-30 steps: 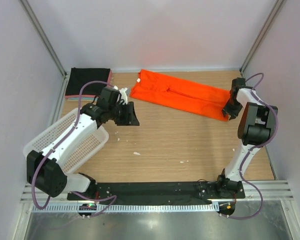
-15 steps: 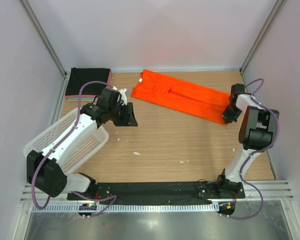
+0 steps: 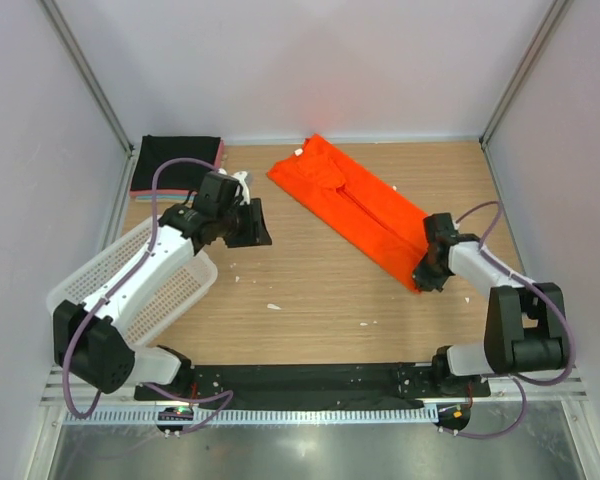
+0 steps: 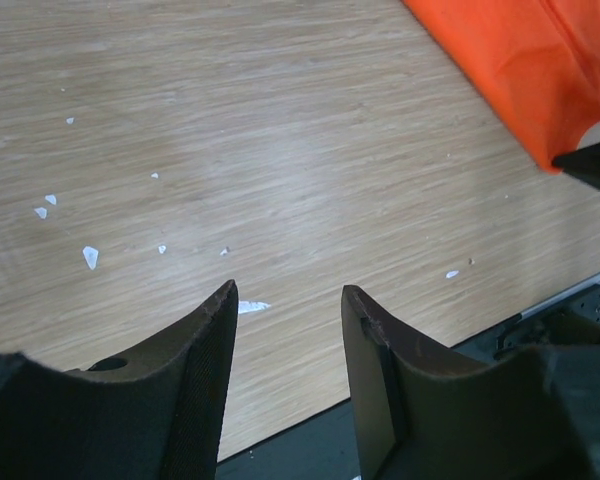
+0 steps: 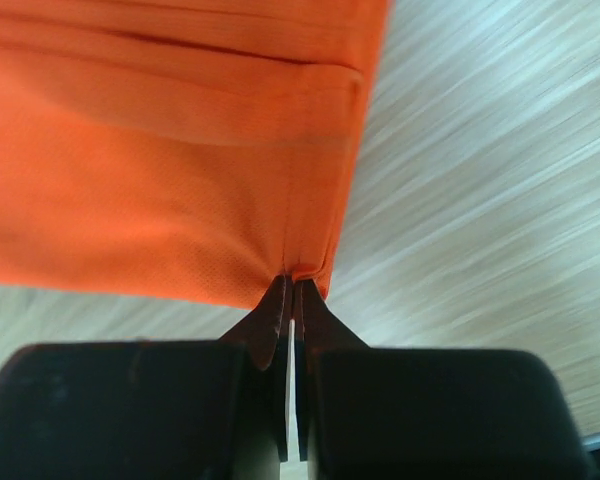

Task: Fold and stack the t-shirts
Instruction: Fold the tshirt

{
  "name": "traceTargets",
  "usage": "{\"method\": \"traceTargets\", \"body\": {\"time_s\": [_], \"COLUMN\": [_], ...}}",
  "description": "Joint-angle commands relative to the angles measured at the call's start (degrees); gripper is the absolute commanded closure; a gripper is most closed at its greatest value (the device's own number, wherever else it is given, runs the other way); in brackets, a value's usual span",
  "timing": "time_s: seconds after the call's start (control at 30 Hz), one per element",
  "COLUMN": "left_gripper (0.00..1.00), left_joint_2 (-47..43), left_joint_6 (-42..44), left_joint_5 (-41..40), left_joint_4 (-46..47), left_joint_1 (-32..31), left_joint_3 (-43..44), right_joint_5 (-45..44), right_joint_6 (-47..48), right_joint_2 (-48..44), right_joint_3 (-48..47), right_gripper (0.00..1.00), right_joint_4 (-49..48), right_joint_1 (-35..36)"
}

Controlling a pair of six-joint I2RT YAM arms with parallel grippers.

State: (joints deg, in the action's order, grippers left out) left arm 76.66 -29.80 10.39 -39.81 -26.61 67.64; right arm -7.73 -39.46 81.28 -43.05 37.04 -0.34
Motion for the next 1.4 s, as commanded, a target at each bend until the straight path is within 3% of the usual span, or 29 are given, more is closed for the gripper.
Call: {"method": "traceTargets", "body": {"time_s": [0.0, 0.13, 0.23, 0.37, 0.47, 0.63, 1.0, 1.13, 1.37], "left_gripper": [0.53, 0.53, 0.54, 0.54, 0.55, 0.55, 0.55, 0.55, 0.55], "left_joint_2": [2.5, 7.1, 11.0, 16.6, 20.2, 25.1, 32.4, 36.7, 44.3], "left_joint_6": [-2.3, -5.5, -7.3, -9.0, -11.2, -12.6, -12.4, -12.4, -13.5], "left_joint_5": [-2.3, -0.9, -1.3, 1.3, 3.8, 4.5, 4.8, 4.9, 3.4], "left_joint_4": [3.5, 7.7, 12.6, 15.3, 18.0, 20.6, 24.1, 22.9, 23.4], "left_joint_1": [0.2, 0.2, 0.2, 0.2, 0.2, 0.2, 0.2, 0.2, 0.8], "left_joint_3": [2.6, 3.5, 3.6, 7.0, 9.8, 13.7, 16.1, 20.8, 28.4], "right_joint_5": [-0.2, -1.3, -5.3, -9.6, -6.7, -3.7, -2.1, -1.6, -4.9], "right_joint_6": [-9.9, -13.1, -11.6, -6.9, -3.4, -1.5, -3.4, -4.4, -2.6], "right_joint_2": [-4.8, -8.7, -14.0, -18.5, -19.0, -15.4, -7.8, -9.4, -13.6], "right_joint_3": [1.8, 0.3, -3.1, -8.8, -9.6, -6.6, 4.9, 8.8, 2.1], "right_gripper": [0.98, 0.86, 0.76, 0.71, 0.75, 0.91, 0.97, 0.97, 0.96], "right_joint_4": [0.4, 5.5, 11.5, 15.9, 13.0, 7.0, -2.8, -7.4, 0.8], "right_joint_1": [8.3, 16.0, 16.2, 16.2, 16.2, 16.2, 16.2, 16.2, 16.2]}}
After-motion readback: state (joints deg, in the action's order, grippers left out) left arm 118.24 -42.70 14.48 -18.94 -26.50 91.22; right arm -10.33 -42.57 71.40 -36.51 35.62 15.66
